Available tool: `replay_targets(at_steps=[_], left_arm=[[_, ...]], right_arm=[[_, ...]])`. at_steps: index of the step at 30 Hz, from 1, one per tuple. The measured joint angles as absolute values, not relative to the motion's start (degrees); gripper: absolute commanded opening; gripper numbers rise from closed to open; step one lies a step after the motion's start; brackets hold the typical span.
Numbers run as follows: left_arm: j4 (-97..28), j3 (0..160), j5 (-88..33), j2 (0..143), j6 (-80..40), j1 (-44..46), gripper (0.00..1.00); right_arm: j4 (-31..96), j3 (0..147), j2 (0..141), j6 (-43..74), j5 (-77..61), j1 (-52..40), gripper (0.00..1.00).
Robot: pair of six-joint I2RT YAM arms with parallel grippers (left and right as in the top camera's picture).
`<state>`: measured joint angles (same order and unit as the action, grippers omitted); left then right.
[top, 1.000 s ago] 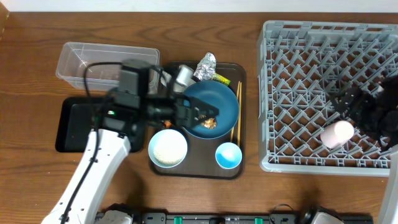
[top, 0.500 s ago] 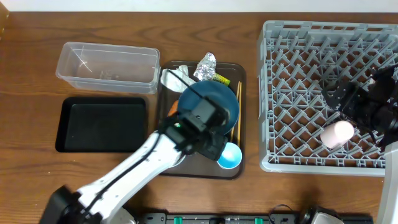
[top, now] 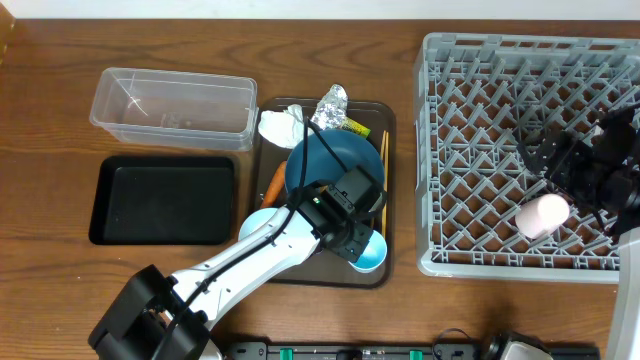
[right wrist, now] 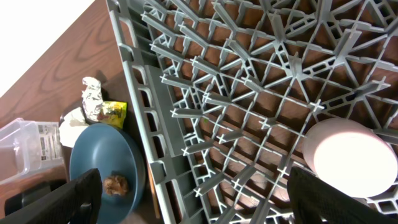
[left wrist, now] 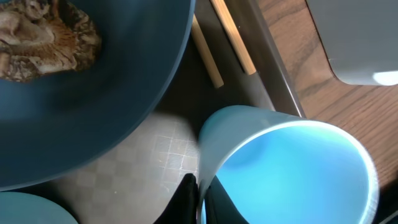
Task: Sort waste into correct bins and load items into the dishwasher rack
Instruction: 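Reach left gripper to the light-blue cup and grasp it, then hand light-blue cup from left gripper to right gripper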
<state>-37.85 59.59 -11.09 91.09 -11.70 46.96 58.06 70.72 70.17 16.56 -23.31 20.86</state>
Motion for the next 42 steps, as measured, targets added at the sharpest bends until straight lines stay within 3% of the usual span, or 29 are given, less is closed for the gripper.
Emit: replay_targets(at_steps=[7, 13, 18, 24, 31, 42], left_arm=[[-41.43, 60.05, -12.71, 84.99, -11.53, 44.23, 0.06], [-40.93, 62.89, -19.70, 71.99, -11.05, 30.24, 0.06], [-36.97, 63.33, -35.86, 66.30, -10.59, 12.12, 0.06], [-32.62, 63.35, -62.57, 69.23, -10.66, -0.54, 0.06], [-31.05, 63.35, -81.84, 71.96, -10.68, -3.36, 0.06], [-30.98, 63.35, -88.03, 71.96, -11.16, -2.48, 0.06]], right_arm=[[58.59, 70.72, 70.17, 15.75, -23.64, 20.71, 0.88], [57.25, 70.72, 70.17, 11.94, -27.46, 19.03, 0.84], [53.76, 70.72, 70.26, 6.11, -38.17, 12.32, 0.79], [43.66, 70.72, 70.50, 3.05, -48.60, -1.41, 0.80], [32.93, 70.72, 70.50, 1.45, -54.19, -14.52, 0.82], [26.17, 70.72, 70.50, 0.54, -56.42, -24.67, 0.84]])
